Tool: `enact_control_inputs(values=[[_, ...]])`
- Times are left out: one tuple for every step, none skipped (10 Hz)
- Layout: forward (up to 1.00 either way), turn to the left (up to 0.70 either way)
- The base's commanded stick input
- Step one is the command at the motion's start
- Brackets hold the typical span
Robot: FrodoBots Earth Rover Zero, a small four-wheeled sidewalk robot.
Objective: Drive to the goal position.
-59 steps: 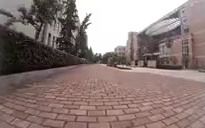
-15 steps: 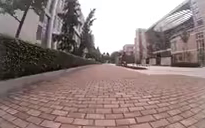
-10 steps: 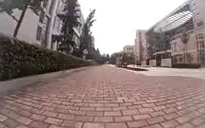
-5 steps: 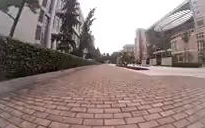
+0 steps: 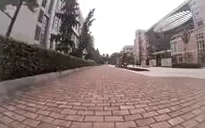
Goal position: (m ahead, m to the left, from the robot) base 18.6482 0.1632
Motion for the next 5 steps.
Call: enact_control_inputs(values=[[0.45,0.00],[0.45,0.00],[0.45,0.00],[0.45,0.00],[0.45,0.00]])
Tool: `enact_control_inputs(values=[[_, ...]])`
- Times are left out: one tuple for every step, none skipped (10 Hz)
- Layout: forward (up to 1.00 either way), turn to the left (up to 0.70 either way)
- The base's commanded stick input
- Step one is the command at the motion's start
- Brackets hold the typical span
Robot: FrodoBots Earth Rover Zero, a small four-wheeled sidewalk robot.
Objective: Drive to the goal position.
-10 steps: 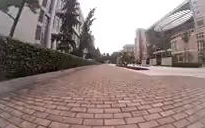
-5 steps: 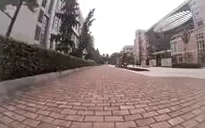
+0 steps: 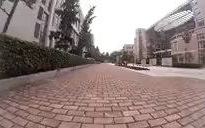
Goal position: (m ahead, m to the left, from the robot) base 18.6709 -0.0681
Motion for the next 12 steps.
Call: enact_control_inputs(values=[[0.45,0.00],[0.45,0.00],[0.45,0.00],[0.45,0.00],[0.45,0.00],[0.45,0.00],[0.45,0.00],[0.45,0.00],[0.45,0.00],[0.45,0.00],[0.45,0.00],[0.45,0.00]])
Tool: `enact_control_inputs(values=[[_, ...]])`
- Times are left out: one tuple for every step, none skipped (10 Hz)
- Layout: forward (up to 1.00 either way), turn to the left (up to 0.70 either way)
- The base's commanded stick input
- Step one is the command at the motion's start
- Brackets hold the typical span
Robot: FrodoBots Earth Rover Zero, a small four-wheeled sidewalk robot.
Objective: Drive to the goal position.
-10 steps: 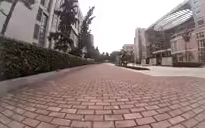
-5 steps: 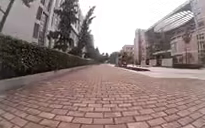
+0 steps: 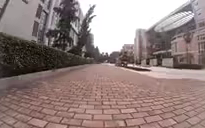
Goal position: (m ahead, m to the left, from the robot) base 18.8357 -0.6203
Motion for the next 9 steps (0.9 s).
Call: enact_control_inputs(values=[[0.45,0.00],[0.45,0.00],[0.45,0.00],[0.45,0.00],[0.45,0.00],[0.45,0.00],[0.45,0.00],[0.45,0.00],[0.45,0.00]])
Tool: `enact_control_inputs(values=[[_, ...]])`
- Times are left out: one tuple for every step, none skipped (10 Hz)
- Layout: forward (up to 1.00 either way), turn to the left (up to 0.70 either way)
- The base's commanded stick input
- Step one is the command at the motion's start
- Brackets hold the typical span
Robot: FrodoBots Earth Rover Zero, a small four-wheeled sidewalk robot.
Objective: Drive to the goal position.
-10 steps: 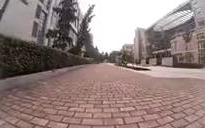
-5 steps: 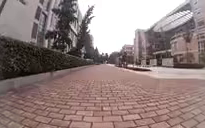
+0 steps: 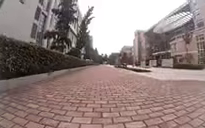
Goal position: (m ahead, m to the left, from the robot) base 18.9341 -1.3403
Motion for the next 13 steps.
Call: enact_control_inputs(values=[[0.45,0.00],[0.45,0.00],[0.45,0.00],[0.45,0.00],[0.45,0.00],[0.45,0.00],[0.45,0.00],[0.45,0.00],[0.45,0.00],[0.45,0.00],[0.45,0.00],[0.45,0.00],[0.45,0.00]])
